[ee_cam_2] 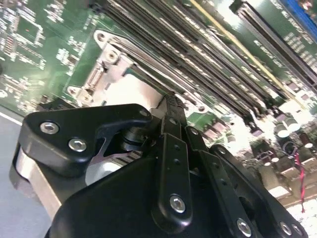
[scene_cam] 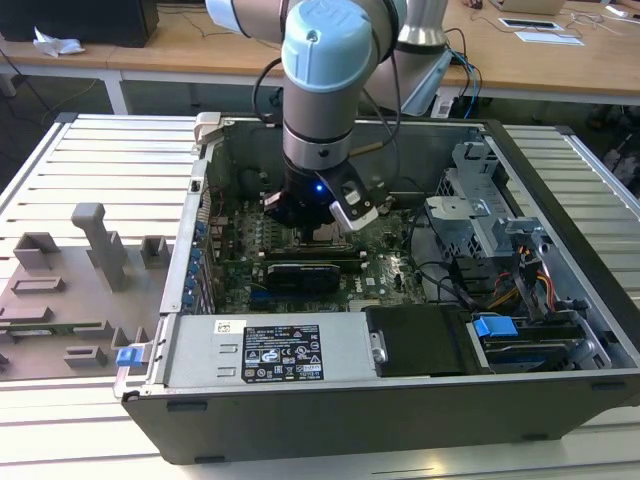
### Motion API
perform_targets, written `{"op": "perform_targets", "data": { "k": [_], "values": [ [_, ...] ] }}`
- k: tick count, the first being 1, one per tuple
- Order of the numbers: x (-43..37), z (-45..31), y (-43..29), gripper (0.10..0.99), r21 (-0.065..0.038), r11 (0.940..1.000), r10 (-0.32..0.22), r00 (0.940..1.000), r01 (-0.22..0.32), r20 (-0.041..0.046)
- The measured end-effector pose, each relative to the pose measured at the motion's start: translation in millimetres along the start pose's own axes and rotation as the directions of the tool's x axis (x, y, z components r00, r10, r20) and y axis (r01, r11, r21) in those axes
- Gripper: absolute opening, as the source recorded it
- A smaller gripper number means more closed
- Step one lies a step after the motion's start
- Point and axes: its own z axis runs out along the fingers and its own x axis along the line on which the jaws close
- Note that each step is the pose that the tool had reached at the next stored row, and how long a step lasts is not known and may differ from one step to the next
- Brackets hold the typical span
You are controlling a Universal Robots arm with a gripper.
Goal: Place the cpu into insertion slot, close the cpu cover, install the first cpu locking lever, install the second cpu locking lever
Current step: 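Install the second cpu locking lever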
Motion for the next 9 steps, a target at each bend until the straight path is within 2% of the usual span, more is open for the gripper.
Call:
{"op": "perform_targets", "data": {
  "k": [3,7,9],
  "values": [
    [-4.6,-3.9,2.1,0.106,0.001,1.0000,0.000,1.0000,0.000,-0.0003],
    [-5.2,-12.2,3.8,0.106,0.001,1.0000,0.000,1.0000,0.000,-0.0003],
    [-5.4,-13.8,4.1,0.106,0.001,1.0000,0.000,1.0000,0.000,-0.0004]
  ]
}}
